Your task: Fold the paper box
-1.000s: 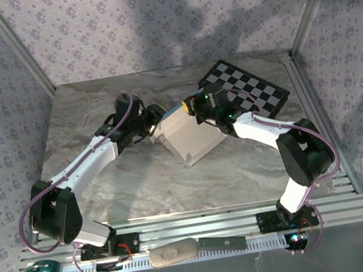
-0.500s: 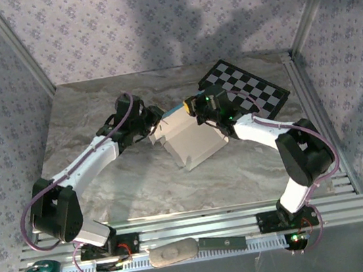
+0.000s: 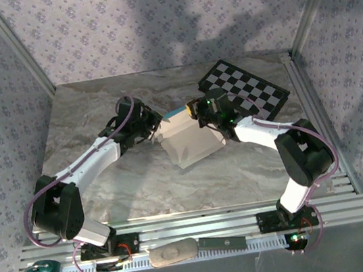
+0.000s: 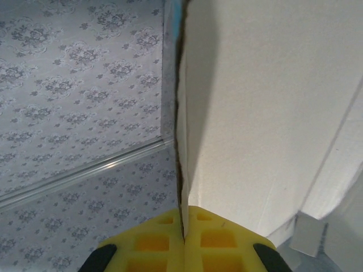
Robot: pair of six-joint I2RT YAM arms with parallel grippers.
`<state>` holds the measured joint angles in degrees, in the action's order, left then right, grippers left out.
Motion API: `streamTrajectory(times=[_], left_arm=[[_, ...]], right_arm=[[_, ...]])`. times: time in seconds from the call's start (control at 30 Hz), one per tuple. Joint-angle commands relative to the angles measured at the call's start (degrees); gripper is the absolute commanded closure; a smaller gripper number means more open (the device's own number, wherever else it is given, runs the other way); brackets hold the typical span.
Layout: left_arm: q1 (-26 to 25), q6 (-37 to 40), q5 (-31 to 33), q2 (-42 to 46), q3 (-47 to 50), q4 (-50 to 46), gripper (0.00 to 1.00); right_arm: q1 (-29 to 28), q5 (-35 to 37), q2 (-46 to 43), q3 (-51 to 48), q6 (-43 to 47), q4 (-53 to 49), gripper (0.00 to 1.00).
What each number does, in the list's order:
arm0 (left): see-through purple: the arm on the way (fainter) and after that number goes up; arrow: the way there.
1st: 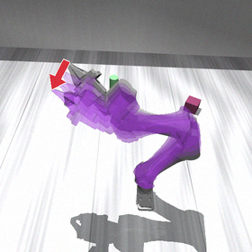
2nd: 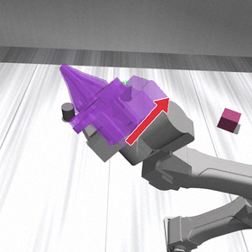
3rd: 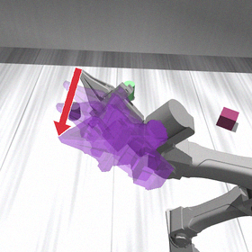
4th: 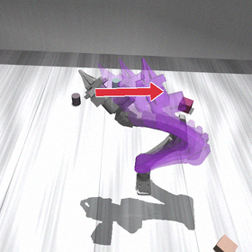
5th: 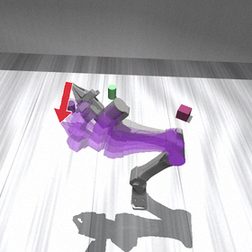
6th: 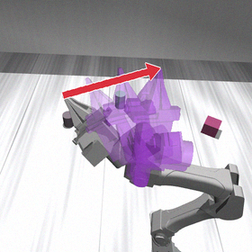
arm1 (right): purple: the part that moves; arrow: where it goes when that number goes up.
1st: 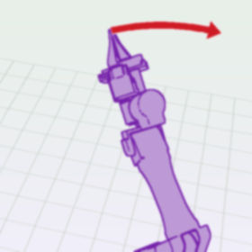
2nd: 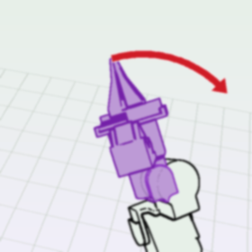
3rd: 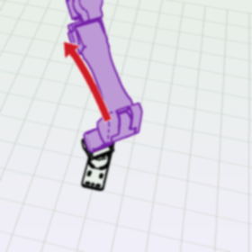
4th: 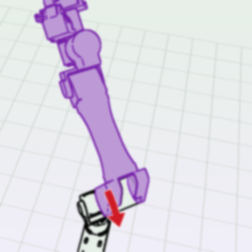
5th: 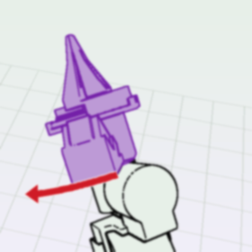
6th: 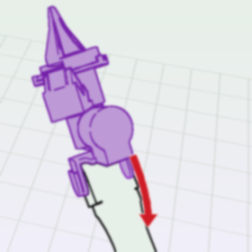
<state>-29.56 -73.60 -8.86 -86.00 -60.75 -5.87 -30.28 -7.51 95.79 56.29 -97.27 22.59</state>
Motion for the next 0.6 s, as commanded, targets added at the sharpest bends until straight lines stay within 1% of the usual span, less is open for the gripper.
streamTrajectory(times=[0.0, 0.07, 0.1, 0.13, 0.2, 0.23, 0.27, 0.33, 0.4, 0.47, 0.57], left_arm=[[1.4, 0.5, -3.7, 0.6, 0.2, 5.9, 0.91], [2.5, 6.0, -6.2, 2.0, 0.4, 5.9, 0.61], [2.6, 10.1, -4.8, 4.6, 0.8, 3.3, 0.5], [2.3, 13.4, -2.5, 7.4, 2.3, 1.0, 0.43], [0.9, 21.2, 4.6, 15.3, 7.3, -3.1, 0.31], [0.3, 22.7, 7.2, 18.4, 10.2, -3.8, 0.3], [0.2, 23.8, 7.2, 21.6, 13.9, -2.6, 0.32], [0.0, 25.5, 5.6, 26.4, 21.6, 1.9, 0.38], [-0.6, 27.4, 2.9, 30.3, 28.1, 7.9, 0.49], [-1.3, 29.2, 2.1, 32.1, 31.3, 10.5, 0.55], [-1.5, 32.3, 0.4, 31.1, 33.0, 14.2, 0.57]], right_arm=[[-0.7, -2.1, -2.4, -1.3, -0.6, 0.8, 1.0], [0.0, -2.6, -2.2, -1.7, -1.4, 0.8, 1.0], [0.5, -3.0, -2.3, -1.7, -2.0, 0.8, 1.0], [1.0, -3.5, -2.3, -1.5, -2.2, 0.7, 1.0], [2.4, -4.8, -2.8, -0.9, -2.7, 0.0, 1.0], [3.0, -5.2, -3.2, -0.5, -2.7, -0.8, 1.0], [3.6, -5.7, -3.6, 0.2, -2.9, -2.0, 1.0], [4.7, -7.1, -4.6, 1.9, -3.5, -3.9, 1.0], [5.9, -8.5, -5.6, 4.4, -4.1, -8.0, 1.0], [6.9, -9.5, -7.0, 6.3, -4.5, -12.2, 1.0], [7.9, -9.4, -10.1, 7.4, -5.6, -16.5, 1.0]])
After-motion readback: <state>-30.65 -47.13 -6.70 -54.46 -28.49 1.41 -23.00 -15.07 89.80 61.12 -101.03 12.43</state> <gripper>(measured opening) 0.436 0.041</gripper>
